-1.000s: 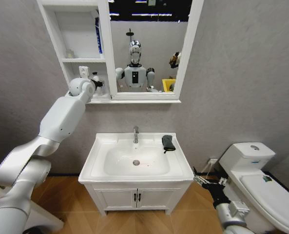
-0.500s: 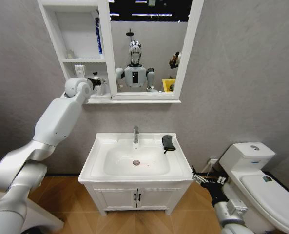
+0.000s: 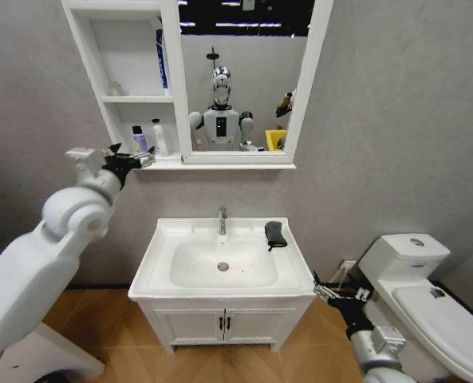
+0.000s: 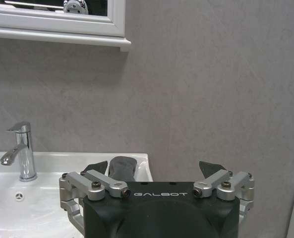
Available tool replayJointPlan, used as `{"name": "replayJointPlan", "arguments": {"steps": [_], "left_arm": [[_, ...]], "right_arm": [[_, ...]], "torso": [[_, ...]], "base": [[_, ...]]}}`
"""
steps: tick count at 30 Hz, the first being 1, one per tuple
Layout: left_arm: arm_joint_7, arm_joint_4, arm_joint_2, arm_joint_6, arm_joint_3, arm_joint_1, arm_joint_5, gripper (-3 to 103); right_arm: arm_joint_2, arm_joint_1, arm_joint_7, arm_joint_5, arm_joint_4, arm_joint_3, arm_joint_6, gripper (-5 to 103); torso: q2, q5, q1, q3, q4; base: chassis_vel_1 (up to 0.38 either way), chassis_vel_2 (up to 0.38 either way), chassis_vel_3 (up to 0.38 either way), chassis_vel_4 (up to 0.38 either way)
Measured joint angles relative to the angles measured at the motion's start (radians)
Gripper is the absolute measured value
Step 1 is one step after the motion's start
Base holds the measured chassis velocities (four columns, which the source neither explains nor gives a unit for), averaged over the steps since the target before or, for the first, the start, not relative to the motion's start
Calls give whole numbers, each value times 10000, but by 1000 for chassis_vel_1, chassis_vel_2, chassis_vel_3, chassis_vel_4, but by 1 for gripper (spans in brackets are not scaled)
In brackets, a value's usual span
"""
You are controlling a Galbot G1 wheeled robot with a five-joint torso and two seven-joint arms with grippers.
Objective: Move facial cleanser and shampoo from washbasin to cabinet, then wipe washbasin with towel.
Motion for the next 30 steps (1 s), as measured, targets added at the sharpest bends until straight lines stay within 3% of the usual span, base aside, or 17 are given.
{"name": "replayJointPlan", "arguments": {"steps": [2,3,6,7,9,10,12,18,30], "left_arm": [[1087,-959,-1314,-753,-1865,3108,1681,100],[1087,-959,-1314,-753,-1865,3108,1681,100],[2396,-1551,-3566,-1639,-2853,6407,3179,100],[2396,-1551,-3566,-1639,-2853,6407,3179,100],[2851,-1571,-4477,-2089,-2925,7269,3696,100],[2851,-1571,-4477,-2089,-2925,7269,3696,100],[3650,-1364,-5743,-2734,-3079,8038,4347,100],[3994,-1382,-6672,-3045,-2999,8544,4640,100],[3903,-1382,-6698,-2910,-2771,8324,4890,100]], "right_arm": [[-30,10,0,170,334,-80,-255,100],[-30,10,0,170,334,-80,-255,100],[-54,128,-1,342,554,-135,-546,100],[-54,128,-1,342,554,-135,-546,100],[-65,197,-7,366,566,-144,-642,100],[-65,197,-7,366,566,-144,-642,100],[-77,299,-17,381,547,-145,-739,100],[-125,378,-2,366,350,-181,-737,100],[-313,723,246,247,131,-154,-791,100]], "torso": [[1,0,0,0,-5],[1,0,0,0,-5],[1,4,-2,0,4],[1,4,-2,0,4],[1,7,-2,0,1],[1,7,-2,0,1],[0,6,1,2,-4],[-1,7,2,3,-3],[-3,3,4,3,-4]], "base": [[0,0,0,0],[0,0,0,0],[0,0,0,0],[0,0,0,0],[0,0,0,0],[0,0,0,0],[0,0,0,0],[0,0,0,0],[0,0,0,0]]}}
